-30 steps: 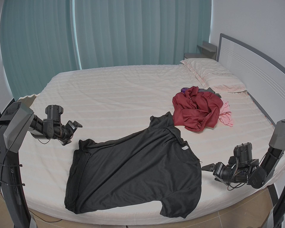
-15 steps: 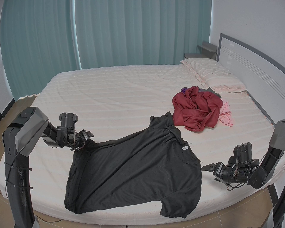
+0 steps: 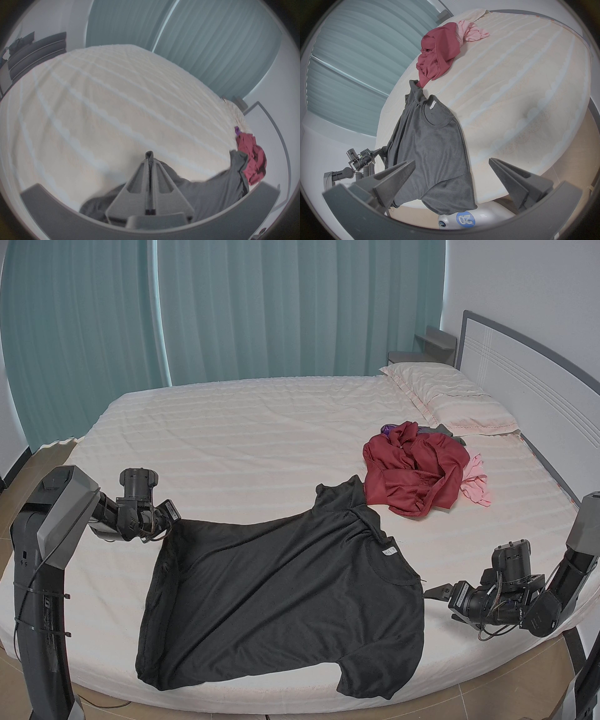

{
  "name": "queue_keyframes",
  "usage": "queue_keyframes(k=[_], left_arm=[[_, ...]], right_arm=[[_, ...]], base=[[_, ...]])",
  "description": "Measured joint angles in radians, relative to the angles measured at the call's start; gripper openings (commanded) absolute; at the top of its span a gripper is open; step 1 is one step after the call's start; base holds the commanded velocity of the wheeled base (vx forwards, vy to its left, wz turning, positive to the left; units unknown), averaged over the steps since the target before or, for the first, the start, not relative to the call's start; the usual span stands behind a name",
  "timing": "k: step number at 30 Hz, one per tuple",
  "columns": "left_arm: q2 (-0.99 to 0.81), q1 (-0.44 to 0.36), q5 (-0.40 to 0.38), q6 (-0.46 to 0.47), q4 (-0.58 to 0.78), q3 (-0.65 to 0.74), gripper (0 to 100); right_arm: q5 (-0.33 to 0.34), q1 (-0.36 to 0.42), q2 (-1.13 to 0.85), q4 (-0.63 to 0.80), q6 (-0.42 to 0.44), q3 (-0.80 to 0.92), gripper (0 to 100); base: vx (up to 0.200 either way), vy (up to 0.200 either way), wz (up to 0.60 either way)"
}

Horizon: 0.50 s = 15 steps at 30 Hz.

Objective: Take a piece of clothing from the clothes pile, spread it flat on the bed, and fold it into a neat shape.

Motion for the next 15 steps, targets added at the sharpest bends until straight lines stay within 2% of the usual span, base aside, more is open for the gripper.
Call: queue_keyframes(k=[8, 15], left_arm=[[0.053, 0.072, 0.075, -0.044, 0.018, -0.174, 0], [0.103, 0.099, 0.08, -0.051, 0.024, -0.232, 0]], right_arm=[[0.0, 0.0, 0.0, 0.0, 0.0, 0.0, 100], [0.0, 0.0, 0.001, 0.0, 0.0, 0.0, 100]], base=[[0.0, 0.0, 0.0], [0.0, 0.0, 0.0]])
